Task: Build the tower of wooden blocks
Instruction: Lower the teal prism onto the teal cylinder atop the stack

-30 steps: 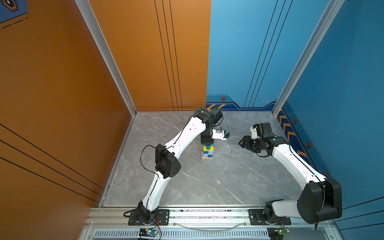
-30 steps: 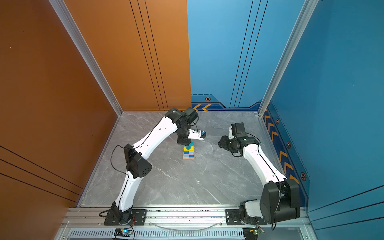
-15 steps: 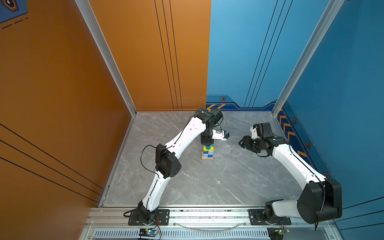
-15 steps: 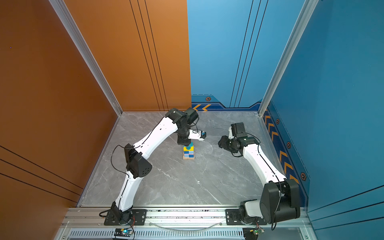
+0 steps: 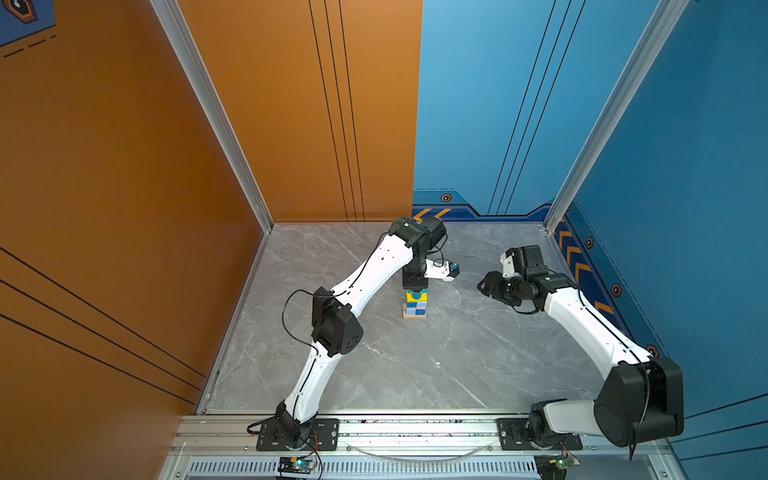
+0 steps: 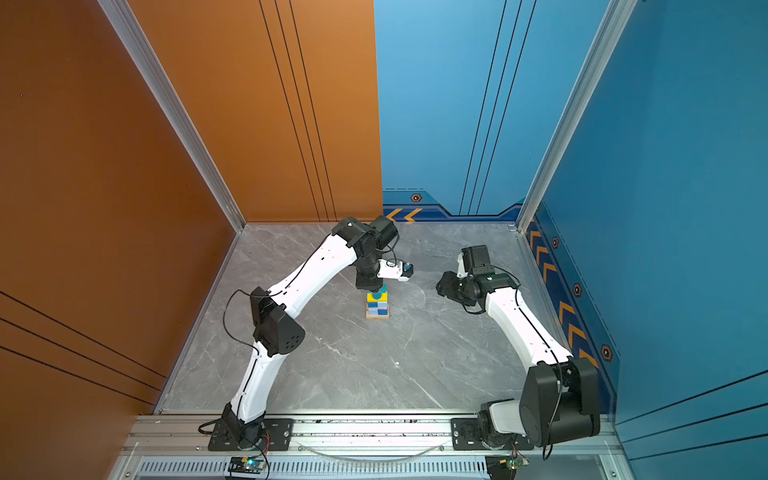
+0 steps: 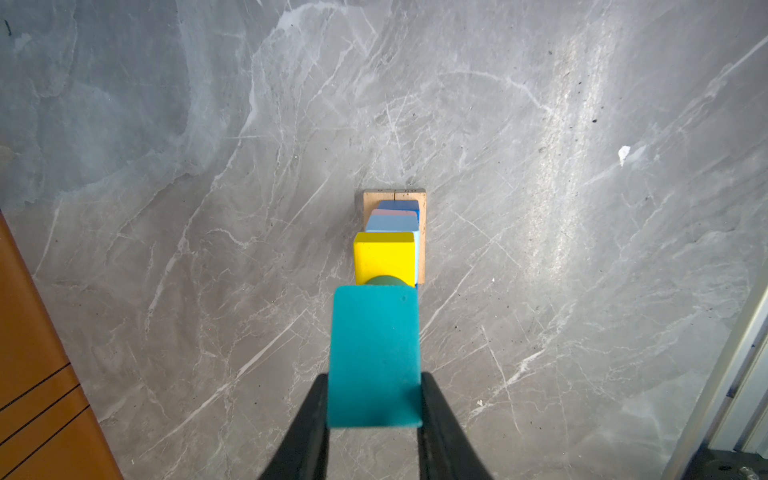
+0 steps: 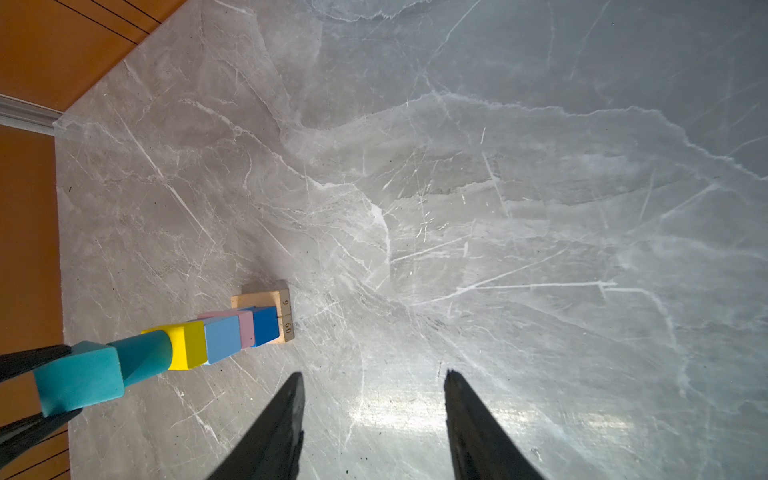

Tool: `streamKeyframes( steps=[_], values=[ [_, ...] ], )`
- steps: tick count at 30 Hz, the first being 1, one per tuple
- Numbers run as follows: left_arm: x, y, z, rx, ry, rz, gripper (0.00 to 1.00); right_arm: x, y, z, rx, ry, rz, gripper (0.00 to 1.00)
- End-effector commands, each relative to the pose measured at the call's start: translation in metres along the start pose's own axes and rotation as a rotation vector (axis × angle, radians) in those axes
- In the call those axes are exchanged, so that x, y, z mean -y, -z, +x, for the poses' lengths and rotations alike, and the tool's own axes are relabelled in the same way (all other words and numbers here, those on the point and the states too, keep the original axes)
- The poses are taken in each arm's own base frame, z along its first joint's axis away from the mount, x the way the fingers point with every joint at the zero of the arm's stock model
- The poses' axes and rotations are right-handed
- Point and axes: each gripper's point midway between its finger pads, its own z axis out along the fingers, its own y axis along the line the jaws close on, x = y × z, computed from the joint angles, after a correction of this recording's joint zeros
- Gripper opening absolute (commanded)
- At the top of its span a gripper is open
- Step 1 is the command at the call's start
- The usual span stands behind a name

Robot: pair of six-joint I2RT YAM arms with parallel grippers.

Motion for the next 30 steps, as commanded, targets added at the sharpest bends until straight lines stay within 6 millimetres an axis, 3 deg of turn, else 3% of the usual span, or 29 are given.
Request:
streamKeyframes(
  steps=[1,30],
  values=[
    [0.005,-0.0089,0.0007,-0.033,-0.025,0.013,0.11,0.0,-0.0025,0.0019,-0.012,0.005,-0.001,0.56],
    [0.0072,-0.0127,0.0024,-0.05,-0.034,0.018,0.31,-0.0001,-0.0043,0.0024,-0.016,0.003,-0.002,0.56]
  ],
)
